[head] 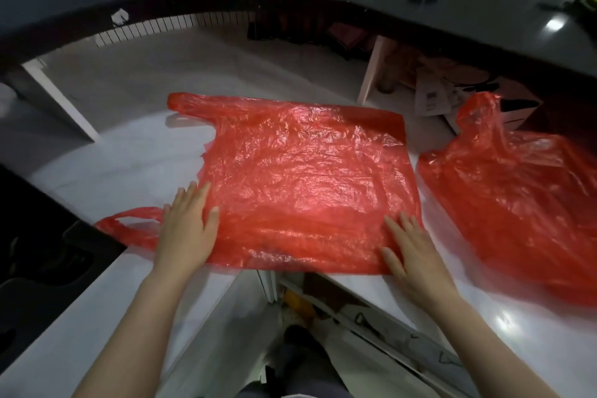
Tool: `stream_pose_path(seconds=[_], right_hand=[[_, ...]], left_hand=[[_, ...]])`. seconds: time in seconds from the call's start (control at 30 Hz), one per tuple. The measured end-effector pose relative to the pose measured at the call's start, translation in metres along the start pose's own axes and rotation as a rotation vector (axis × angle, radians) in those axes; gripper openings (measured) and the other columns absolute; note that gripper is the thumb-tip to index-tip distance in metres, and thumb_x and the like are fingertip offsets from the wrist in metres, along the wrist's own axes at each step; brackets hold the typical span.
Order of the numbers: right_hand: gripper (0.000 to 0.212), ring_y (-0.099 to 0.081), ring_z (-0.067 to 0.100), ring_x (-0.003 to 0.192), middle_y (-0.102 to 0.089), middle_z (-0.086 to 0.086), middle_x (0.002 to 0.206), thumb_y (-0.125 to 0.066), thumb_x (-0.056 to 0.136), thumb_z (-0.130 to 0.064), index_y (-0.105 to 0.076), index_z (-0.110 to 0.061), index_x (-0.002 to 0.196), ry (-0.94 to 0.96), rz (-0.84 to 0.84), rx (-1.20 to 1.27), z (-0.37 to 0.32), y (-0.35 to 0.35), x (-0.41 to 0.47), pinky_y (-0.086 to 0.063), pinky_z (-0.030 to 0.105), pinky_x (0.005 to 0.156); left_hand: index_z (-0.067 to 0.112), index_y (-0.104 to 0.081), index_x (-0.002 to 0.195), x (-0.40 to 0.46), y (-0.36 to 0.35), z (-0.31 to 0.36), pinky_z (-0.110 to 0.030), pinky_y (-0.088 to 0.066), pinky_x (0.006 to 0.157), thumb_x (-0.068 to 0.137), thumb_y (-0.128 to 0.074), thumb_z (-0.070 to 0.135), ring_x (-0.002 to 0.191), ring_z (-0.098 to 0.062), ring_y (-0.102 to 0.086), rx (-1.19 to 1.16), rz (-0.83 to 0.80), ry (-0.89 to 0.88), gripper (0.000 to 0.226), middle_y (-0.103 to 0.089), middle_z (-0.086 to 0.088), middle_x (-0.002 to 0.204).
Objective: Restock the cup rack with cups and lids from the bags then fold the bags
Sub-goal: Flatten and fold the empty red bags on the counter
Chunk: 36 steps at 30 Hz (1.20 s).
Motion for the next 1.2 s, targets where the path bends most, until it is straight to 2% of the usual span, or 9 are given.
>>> stream_pose_path(seconds=[0.1, 0.27, 0.4, 0.53, 0.67, 0.8, 0.93, 1.03, 1.2], right_hand=[[0.084, 0.024, 0.018, 0.143, 0.025, 0.001, 0.155, 0.004, 0.075, -0.085, 0.019, -0.042, 0.147, 0.062, -0.088, -0.163, 0.006, -0.010, 0.002, 0.015, 0.038, 0.115], [0.094, 0.031, 0.019, 0.139, 0.032, 0.000, 0.153, -0.006, 0.064, -0.096, 0.031, -0.051, 0.138, 0.034, -0.109, -0.152, 0.023, -0.007, 0.019, 0.014, 0.043, 0.113], [0.094, 0.030, 0.014, 0.141, 0.033, -0.011, 0.153, -0.018, 0.067, -0.096, 0.026, -0.055, 0.139, 0.037, -0.107, -0.086, 0.042, -0.001, 0.023, 0.004, 0.047, 0.115], [0.095, 0.033, 0.009, 0.139, 0.035, -0.018, 0.151, -0.020, 0.063, -0.097, 0.024, -0.058, 0.138, 0.074, -0.136, -0.081, 0.058, 0.007, 0.022, 0.008, 0.047, 0.115], [0.095, 0.040, 0.008, 0.135, 0.039, -0.015, 0.150, -0.026, 0.064, -0.093, 0.026, -0.059, 0.136, 0.092, -0.183, -0.072, 0.073, 0.013, 0.024, 0.014, 0.046, 0.116], [0.094, 0.036, 0.010, 0.135, 0.031, -0.008, 0.154, -0.039, 0.073, -0.084, 0.022, -0.053, 0.138, 0.102, -0.194, -0.108, 0.098, 0.023, 0.027, 0.017, 0.040, 0.116], [0.099, 0.026, 0.014, 0.142, 0.029, -0.008, 0.155, -0.042, 0.070, -0.084, 0.014, -0.051, 0.145, 0.160, -0.190, -0.105, 0.108, 0.027, 0.027, 0.011, 0.040, 0.118], [0.101, 0.020, 0.017, 0.146, 0.023, -0.005, 0.158, -0.048, 0.069, -0.081, 0.006, -0.048, 0.148, 0.201, -0.182, -0.101, 0.110, 0.029, 0.028, 0.008, 0.040, 0.119], [0.111, 0.019, 0.017, 0.146, 0.023, -0.007, 0.155, -0.055, 0.063, -0.083, 0.004, -0.046, 0.149, 0.263, -0.200, -0.103, 0.116, 0.033, 0.026, 0.008, 0.040, 0.119]], left_hand=[[0.020, -0.030, 0.149, -0.009, -0.003, -0.008, -0.051, -0.014, 0.117, 0.100, -0.040, 0.029, 0.145, -0.030, -0.018, 0.018, -0.034, -0.005, 0.051, -0.028, -0.012, 0.155], [0.019, -0.033, 0.148, -0.023, -0.008, -0.020, -0.051, -0.012, 0.117, 0.096, -0.049, 0.034, 0.145, -0.031, -0.016, 0.055, -0.043, 0.010, 0.057, -0.028, -0.013, 0.154], [0.020, -0.031, 0.148, -0.033, -0.007, -0.030, -0.052, -0.012, 0.117, 0.089, -0.062, 0.037, 0.145, -0.033, -0.015, 0.144, -0.038, 0.031, 0.069, -0.024, -0.014, 0.156], [0.018, -0.038, 0.145, -0.046, 0.001, -0.026, -0.053, -0.020, 0.112, 0.078, -0.071, 0.017, 0.141, -0.038, -0.022, 0.234, 0.091, 0.103, 0.074, -0.033, -0.015, 0.152], [0.024, -0.064, 0.118, -0.054, 0.007, -0.008, -0.043, -0.027, 0.090, 0.074, -0.067, 0.016, 0.112, -0.033, -0.046, 0.424, 0.111, 0.275, 0.044, -0.066, -0.008, 0.112], [0.027, -0.069, 0.096, -0.066, 0.017, -0.014, -0.039, -0.024, 0.087, 0.081, -0.054, 0.006, 0.103, -0.033, -0.055, 0.361, 0.138, 0.403, 0.030, -0.069, -0.010, 0.098], [0.030, -0.059, 0.083, -0.086, 0.019, -0.031, -0.039, -0.025, 0.086, 0.080, -0.045, 0.003, 0.094, -0.032, -0.058, 0.329, 0.134, 0.442, 0.031, -0.068, -0.008, 0.088], [0.033, -0.054, 0.081, -0.101, 0.019, -0.035, -0.039, -0.032, 0.086, 0.075, -0.044, 0.003, 0.097, -0.039, -0.056, 0.246, 0.159, 0.456, 0.032, -0.066, -0.008, 0.083], [0.026, -0.064, 0.102, -0.123, 0.013, -0.029, -0.043, -0.036, 0.098, 0.063, -0.034, 0.016, 0.110, -0.046, -0.049, 0.139, 0.135, 0.448, 0.050, -0.067, -0.015, 0.103]])
Point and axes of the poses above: each hand's wrist, its own x-axis towards the middle knuckle, its own y-axis out of the back of the hand, z = x × y, the point moved 3 cm from there along x, towards the middle knuckle
